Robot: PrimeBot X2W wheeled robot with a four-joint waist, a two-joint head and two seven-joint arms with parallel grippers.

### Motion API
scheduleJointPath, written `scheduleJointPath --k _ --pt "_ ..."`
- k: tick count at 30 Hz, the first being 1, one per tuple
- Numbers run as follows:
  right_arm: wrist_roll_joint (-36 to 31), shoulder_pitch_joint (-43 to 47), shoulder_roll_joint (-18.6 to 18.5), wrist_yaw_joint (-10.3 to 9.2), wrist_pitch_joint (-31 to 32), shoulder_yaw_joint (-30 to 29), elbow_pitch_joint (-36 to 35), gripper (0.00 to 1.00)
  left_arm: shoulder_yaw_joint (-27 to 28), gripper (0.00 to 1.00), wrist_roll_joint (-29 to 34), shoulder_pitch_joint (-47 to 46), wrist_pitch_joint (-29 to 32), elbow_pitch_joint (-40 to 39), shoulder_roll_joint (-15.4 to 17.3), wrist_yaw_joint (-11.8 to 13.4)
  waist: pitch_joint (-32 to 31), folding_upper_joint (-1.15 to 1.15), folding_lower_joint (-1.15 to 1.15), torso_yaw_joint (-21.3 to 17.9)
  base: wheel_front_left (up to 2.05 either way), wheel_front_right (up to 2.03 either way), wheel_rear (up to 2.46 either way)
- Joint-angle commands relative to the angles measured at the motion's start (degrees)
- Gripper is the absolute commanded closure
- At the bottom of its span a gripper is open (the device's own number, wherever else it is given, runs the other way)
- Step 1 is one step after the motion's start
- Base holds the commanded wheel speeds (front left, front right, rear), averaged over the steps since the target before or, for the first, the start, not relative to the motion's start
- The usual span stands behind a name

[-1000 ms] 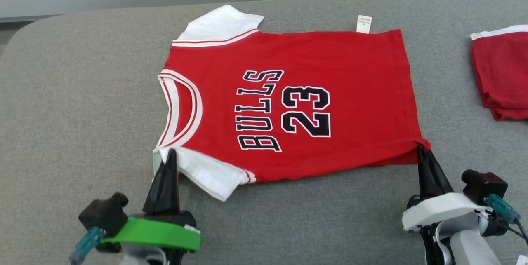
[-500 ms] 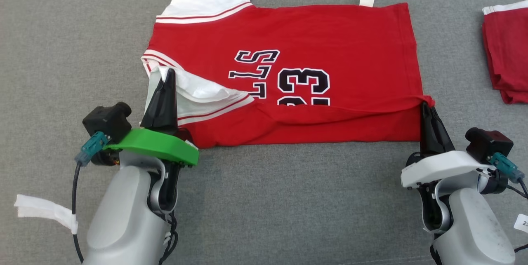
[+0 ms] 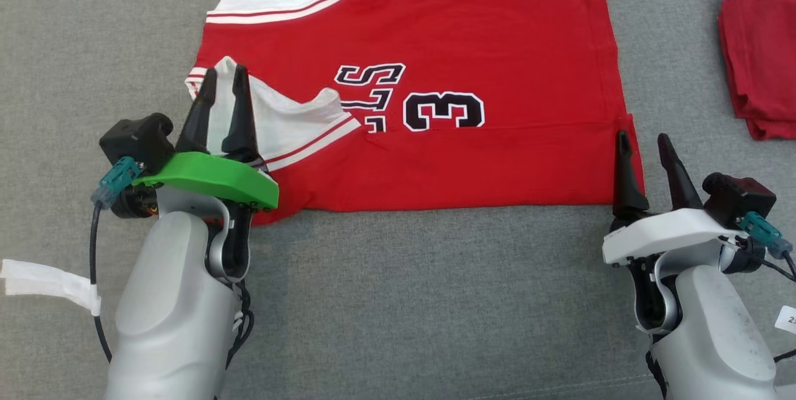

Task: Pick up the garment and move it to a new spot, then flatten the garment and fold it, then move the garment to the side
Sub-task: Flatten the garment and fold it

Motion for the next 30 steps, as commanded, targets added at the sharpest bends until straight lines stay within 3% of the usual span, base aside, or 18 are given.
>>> scheduleJointPath --k 1,13,17,23,30 --pt "-0.5 0.2 -0.2 -0.05 -0.2 -0.3 -0.9 0.0 0.5 0.0 0.3 0.8 -0.2 -0.8 0.1 -0.3 -0.6 0.0 0.0 0.3 0.0 0.0 0.0" --pt "-6.1 7.3 -0.1 -0.05 -0.2 -1.7 -6.6 0.0 3.1 0.0 -1.4 12.9 -0.1 -8.0 0.7 -1.0 -7.1 0.0 0.0 2.4 0.0 0.0 0.0" --pt "-7.4 10.0 -0.1 -0.05 -0.2 -2.2 -6.5 0.0 3.3 0.0 -2.9 17.8 6.6 -7.2 2.6 0.2 -9.9 0.0 0.0 3.4 0.0 0.0 0.0" --pt "-7.6 10.3 -0.1 -0.05 -0.2 -1.6 -4.9 0.0 3.7 0.0 -8.1 20.5 16.5 -6.5 1.9 1.2 -10.2 0.0 0.0 3.3 0.0 0.0 0.0" --pt "-7.8 8.6 -0.2 -0.05 -0.1 -0.1 -4.3 0.0 4.1 0.0 -11.2 18.4 20.2 -4.8 1.1 3.2 -7.9 0.0 0.0 1.3 0.0 0.0 0.0"
